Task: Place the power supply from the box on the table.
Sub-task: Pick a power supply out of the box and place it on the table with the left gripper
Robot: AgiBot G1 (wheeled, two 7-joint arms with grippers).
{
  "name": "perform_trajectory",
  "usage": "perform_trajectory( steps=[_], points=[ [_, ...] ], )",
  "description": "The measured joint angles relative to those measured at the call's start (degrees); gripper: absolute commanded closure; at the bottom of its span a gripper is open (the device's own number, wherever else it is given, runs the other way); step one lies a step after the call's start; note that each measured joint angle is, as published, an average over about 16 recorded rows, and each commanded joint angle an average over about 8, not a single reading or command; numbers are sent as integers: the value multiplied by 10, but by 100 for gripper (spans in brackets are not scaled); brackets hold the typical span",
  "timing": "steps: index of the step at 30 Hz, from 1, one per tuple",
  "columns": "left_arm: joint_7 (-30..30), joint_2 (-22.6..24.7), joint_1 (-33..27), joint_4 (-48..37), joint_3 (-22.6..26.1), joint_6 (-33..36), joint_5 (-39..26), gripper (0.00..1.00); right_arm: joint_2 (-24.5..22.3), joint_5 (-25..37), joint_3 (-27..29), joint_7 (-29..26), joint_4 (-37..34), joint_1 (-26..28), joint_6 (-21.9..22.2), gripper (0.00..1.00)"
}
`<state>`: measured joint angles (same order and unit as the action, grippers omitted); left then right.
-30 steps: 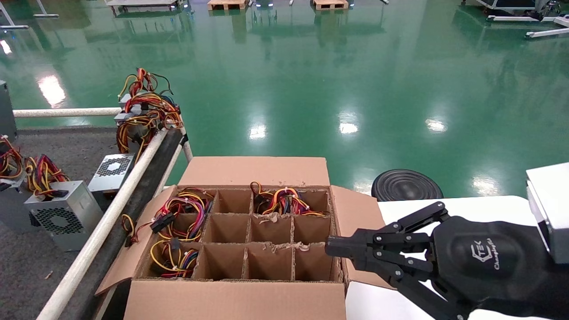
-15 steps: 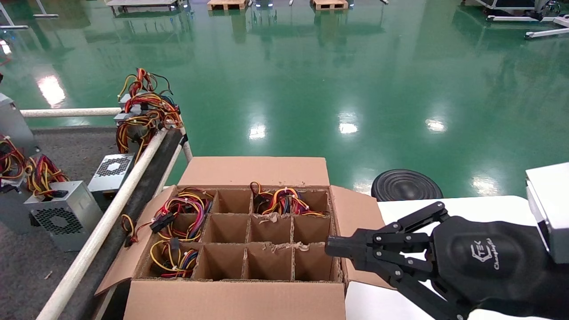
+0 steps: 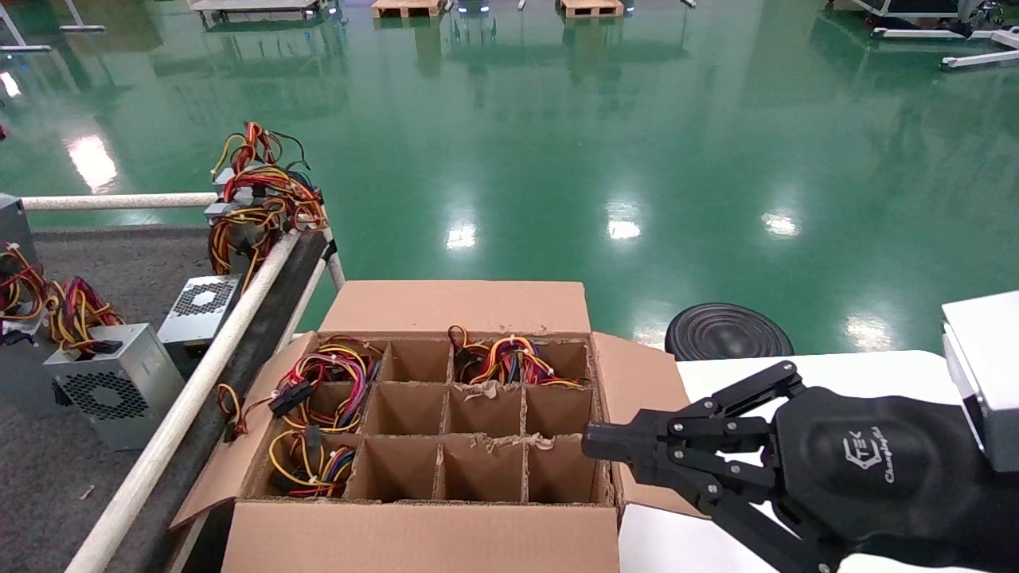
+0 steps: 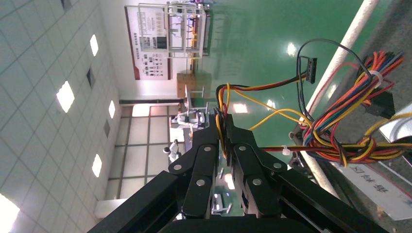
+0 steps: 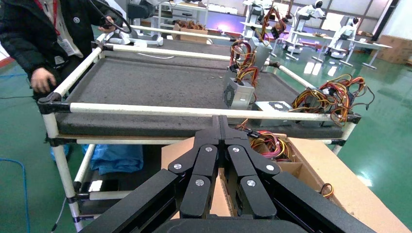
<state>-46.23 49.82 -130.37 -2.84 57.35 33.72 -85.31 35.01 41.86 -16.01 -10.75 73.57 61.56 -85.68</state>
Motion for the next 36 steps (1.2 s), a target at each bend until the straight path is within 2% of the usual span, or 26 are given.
perform_trajectory(
  steps=[36],
  points=[
    [30, -7, 44, 8, -7, 33, 6, 100, 0, 0, 0, 0, 0, 0, 0, 100]
  ],
)
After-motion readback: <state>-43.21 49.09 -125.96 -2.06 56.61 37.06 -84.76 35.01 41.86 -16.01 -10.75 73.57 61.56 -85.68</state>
